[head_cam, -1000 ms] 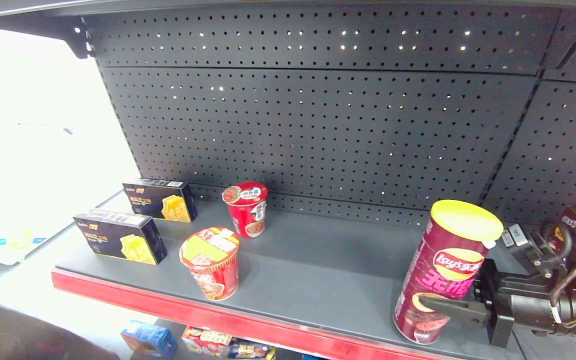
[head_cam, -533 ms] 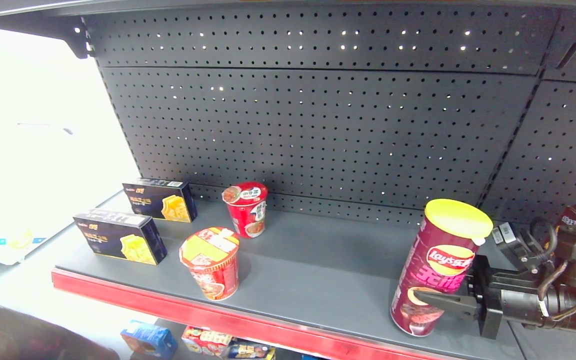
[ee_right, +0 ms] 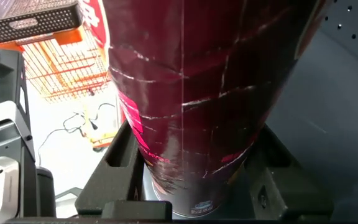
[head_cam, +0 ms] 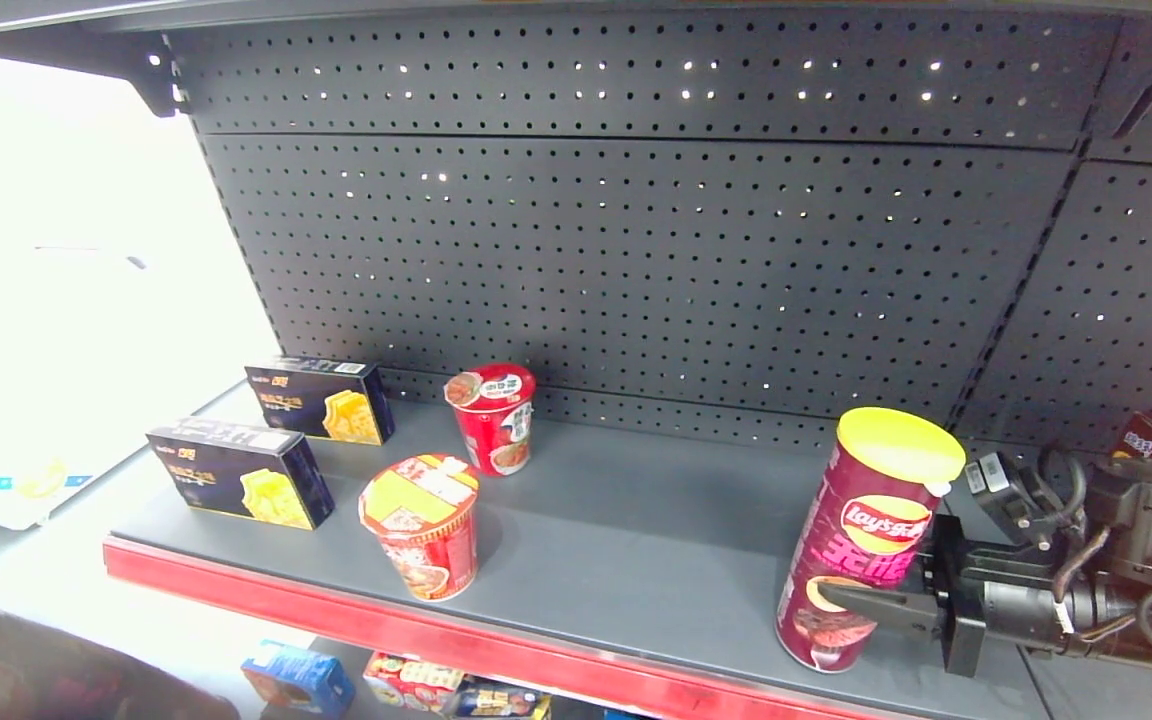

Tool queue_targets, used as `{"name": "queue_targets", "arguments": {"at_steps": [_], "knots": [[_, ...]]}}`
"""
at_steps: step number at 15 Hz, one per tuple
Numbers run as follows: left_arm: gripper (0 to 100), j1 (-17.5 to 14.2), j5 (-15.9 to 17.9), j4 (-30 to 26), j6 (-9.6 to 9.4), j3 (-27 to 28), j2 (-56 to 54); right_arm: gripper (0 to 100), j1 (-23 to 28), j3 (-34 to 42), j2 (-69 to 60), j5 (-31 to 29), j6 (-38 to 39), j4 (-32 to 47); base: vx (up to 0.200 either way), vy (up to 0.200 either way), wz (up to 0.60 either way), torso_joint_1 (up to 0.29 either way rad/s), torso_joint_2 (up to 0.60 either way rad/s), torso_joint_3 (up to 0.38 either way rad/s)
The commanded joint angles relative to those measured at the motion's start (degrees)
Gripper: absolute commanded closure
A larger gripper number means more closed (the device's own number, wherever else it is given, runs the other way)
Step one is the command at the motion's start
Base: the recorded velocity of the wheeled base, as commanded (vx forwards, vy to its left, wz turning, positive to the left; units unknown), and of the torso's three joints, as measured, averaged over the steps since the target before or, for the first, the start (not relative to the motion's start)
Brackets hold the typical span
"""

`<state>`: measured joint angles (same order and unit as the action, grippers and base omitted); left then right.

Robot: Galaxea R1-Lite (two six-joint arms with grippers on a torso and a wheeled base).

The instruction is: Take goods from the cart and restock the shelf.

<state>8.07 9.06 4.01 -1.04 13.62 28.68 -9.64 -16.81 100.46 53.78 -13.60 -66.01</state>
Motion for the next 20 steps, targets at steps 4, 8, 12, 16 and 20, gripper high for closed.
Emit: {"name": "queue_targets", "arguments": {"at_steps": [4,8,12,16,20], "knots": [[100,0.02,0.0,0.03,-0.02,0.01,0.06,0,-0.03,0.38,0.17,-0.08,-0.11,-0.08,0.0,0.0,0.0,0.0,0.0,0.0],[100,0.02,0.0,-0.06,-0.02,-0.17,-0.03,0,-0.29,1.52,-1.59,-0.26,-0.19,-0.08,0.0,0.0,0.0,0.0,0.0,0.0],[100,0.02,0.0,0.03,-0.02,-0.08,-0.12,0,-0.11,3.54,-6.6,-0.44,-0.11,0.18,0.0,0.0,0.0,0.0,0.0,0.0],[100,0.02,0.08,0.03,0.07,-0.26,-0.12,0,0.33,6.09,-12.31,-0.35,-0.02,0.71,0.0,0.0,0.0,0.0,0.0,0.0],[100,0.02,0.0,-0.06,0.25,-0.61,-0.47,0,0.15,7.23,-16.97,-0.26,0.16,0.8,0.0,0.0,0.0,0.0,0.0,0.0]]}}
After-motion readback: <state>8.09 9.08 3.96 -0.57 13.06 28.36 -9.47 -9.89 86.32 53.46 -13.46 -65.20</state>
